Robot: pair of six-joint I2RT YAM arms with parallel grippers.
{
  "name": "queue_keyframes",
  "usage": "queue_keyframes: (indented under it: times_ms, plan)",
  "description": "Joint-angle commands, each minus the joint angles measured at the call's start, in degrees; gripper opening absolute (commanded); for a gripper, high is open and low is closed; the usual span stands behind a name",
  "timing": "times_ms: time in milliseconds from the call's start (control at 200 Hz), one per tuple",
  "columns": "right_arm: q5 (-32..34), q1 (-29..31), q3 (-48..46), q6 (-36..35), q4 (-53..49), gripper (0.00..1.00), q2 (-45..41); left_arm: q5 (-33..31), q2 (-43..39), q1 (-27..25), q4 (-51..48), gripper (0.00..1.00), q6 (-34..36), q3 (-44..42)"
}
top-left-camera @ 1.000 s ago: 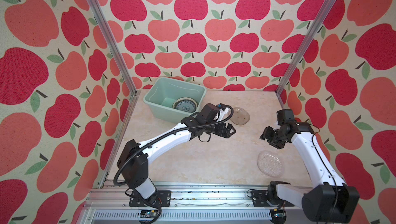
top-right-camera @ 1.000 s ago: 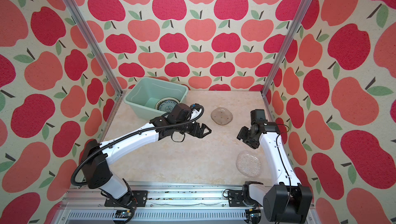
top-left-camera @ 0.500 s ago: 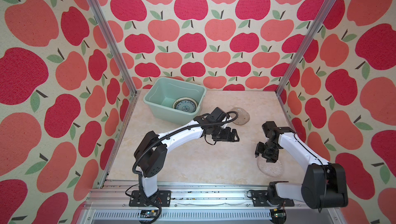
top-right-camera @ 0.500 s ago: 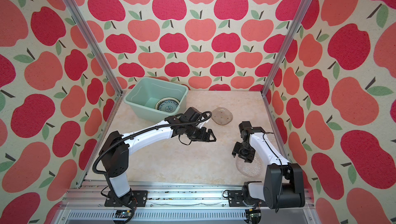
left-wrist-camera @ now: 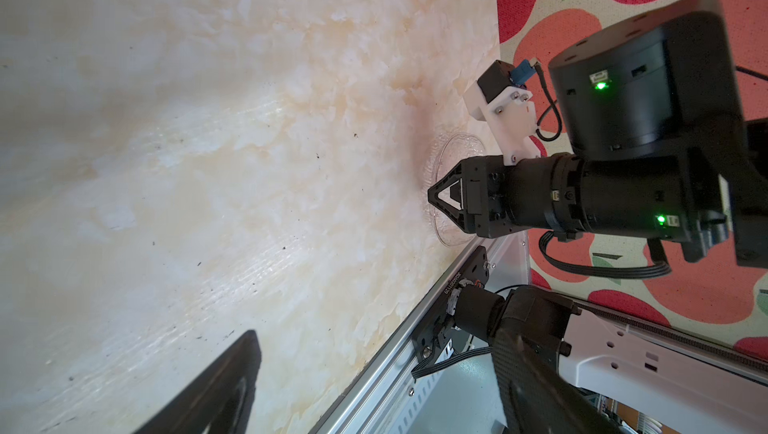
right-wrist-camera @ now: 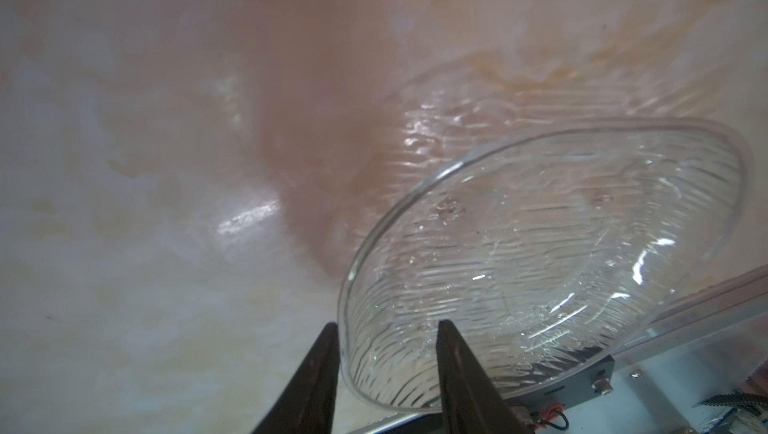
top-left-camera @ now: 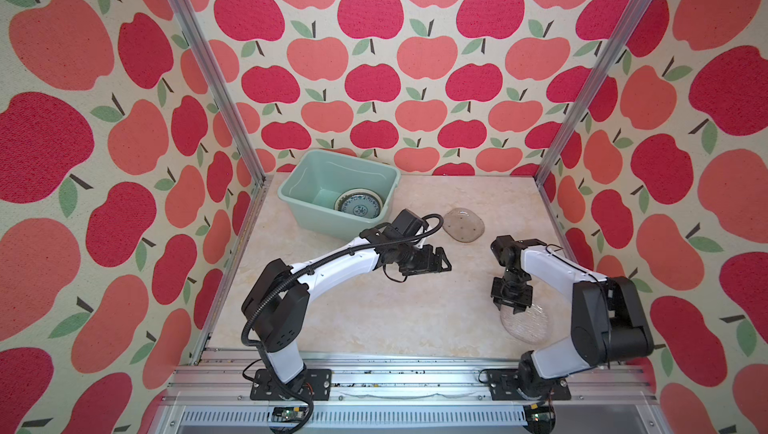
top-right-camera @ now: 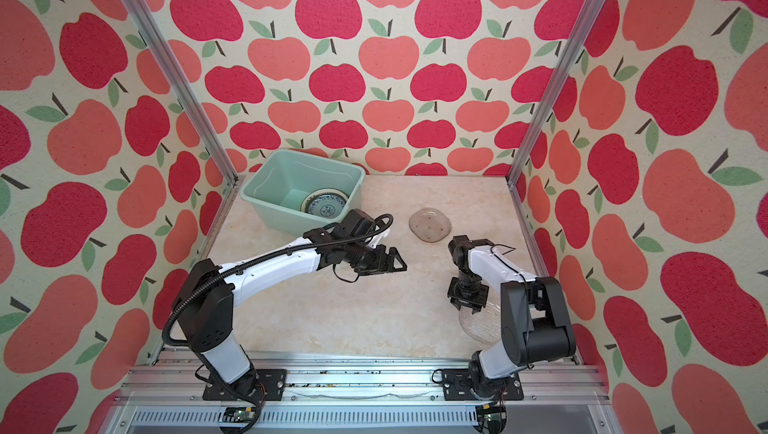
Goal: Place the plates into the plastic bin on the countertop
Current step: 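Swing the left gripper toward the clear glass plate while the right gripper lowers onto it, then grip the clear glass plate rim with the right gripper and tilt it upright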
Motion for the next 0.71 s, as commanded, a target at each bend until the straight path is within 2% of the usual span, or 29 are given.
queue_keyframes:
  times_ms: [0, 460, 700]
  plan:
    - [1.28, 0.26, 0.86, 1.16, 0.61, 0.36, 1.64, 0.11, -2.48, 0.44, 1.07, 0.9, -0.6, -1.29]
    - [-1.83, 0.57, 1.52, 0.42, 2.23, 0.01, 3.39, -1.32, -4.9, 0.66, -0.53, 0.9, -1.34, -2.43]
    - [-7.9, 2.73, 7.62, 1.06, 1.47, 0.0, 2.58, -2.53, -9.0, 0.83, 0.54, 0.89, -0.8, -4.08]
